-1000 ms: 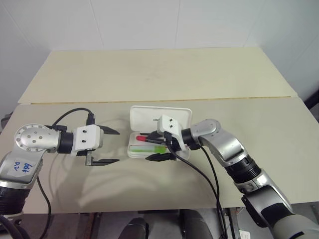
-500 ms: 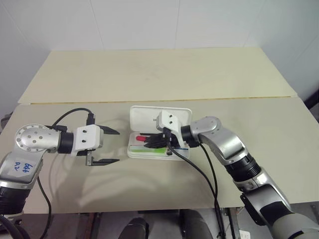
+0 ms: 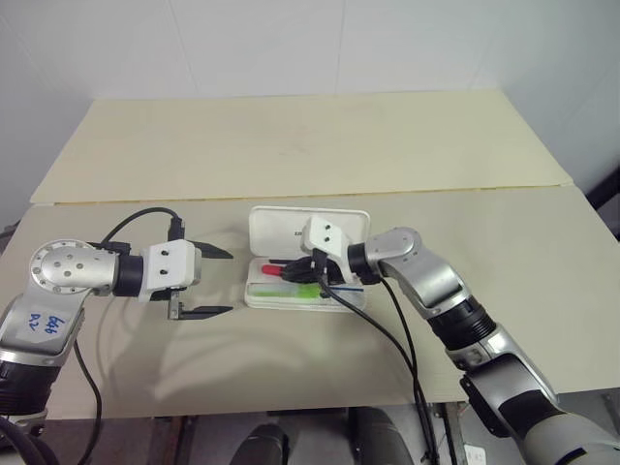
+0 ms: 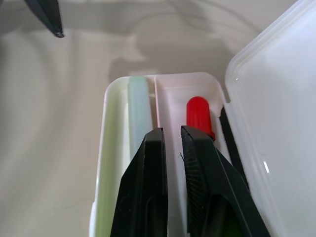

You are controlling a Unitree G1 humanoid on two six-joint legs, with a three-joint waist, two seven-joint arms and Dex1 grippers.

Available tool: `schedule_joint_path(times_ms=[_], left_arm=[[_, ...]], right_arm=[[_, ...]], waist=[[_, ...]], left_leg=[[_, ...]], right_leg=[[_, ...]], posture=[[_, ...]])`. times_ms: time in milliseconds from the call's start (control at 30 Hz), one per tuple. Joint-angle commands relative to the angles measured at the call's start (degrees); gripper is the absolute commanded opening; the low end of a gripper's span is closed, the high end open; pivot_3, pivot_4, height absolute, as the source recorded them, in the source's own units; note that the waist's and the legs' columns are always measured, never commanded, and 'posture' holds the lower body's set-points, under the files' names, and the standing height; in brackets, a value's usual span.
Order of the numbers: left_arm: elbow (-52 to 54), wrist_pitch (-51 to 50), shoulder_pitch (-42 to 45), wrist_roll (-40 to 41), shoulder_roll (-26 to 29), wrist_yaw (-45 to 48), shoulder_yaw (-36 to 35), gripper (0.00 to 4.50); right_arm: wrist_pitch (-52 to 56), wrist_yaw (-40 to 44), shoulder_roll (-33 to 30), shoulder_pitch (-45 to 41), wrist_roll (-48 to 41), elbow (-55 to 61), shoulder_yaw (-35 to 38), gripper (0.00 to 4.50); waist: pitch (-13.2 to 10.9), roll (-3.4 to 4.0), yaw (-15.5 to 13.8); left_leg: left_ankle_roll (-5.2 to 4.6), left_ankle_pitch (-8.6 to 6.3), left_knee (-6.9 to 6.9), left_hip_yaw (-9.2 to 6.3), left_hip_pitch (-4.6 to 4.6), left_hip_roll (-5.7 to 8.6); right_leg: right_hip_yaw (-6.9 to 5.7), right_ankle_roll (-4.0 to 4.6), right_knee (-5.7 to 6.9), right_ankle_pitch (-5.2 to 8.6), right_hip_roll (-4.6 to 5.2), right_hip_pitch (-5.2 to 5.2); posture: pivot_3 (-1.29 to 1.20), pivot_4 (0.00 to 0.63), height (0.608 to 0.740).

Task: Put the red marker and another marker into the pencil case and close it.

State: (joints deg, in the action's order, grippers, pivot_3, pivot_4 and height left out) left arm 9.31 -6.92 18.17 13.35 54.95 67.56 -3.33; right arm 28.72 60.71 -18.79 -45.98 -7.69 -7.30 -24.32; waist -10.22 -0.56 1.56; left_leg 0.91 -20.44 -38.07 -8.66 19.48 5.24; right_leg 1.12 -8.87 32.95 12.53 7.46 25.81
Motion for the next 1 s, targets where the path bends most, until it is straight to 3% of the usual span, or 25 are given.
schedule_joint_path(times_ms=[33,467,1000], left_arm=[[0.5,0.5,1.0,0.2,0.0,-0.5,-0.3,4.50],[0.6,0.5,1.4,0.2,0.1,-0.4,-0.2,4.50],[1.2,0.1,1.3,0.3,0.0,-0.9,-0.3,4.50]], right_arm=[[-0.4,1.4,-0.5,-0.1,-0.3,2.3,0.1,0.60],[0.7,4.3,-2.0,1.2,-0.2,4.7,-0.9,0.60],[-2.9,0.2,0.5,-1.3,1.2,-1.1,0.7,0.60]], waist=[[0.0,0.00,0.1],[0.0,0.00,0.1],[0.0,0.00,0.1]], left_leg=[[0.00,0.00,0.00,0.00,0.00,0.00],[-0.01,-0.01,0.00,0.00,0.00,-0.01],[0.00,-0.01,0.00,0.00,0.00,-0.01]], right_leg=[[0.00,0.00,0.00,0.00,0.00,0.00],[0.01,0.00,0.02,0.00,0.01,0.05],[0.02,0.01,0.06,0.00,0.01,0.09]], posture=[[0.00,0.150,0.740],[0.00,0.150,0.740],[0.00,0.150,0.740]])
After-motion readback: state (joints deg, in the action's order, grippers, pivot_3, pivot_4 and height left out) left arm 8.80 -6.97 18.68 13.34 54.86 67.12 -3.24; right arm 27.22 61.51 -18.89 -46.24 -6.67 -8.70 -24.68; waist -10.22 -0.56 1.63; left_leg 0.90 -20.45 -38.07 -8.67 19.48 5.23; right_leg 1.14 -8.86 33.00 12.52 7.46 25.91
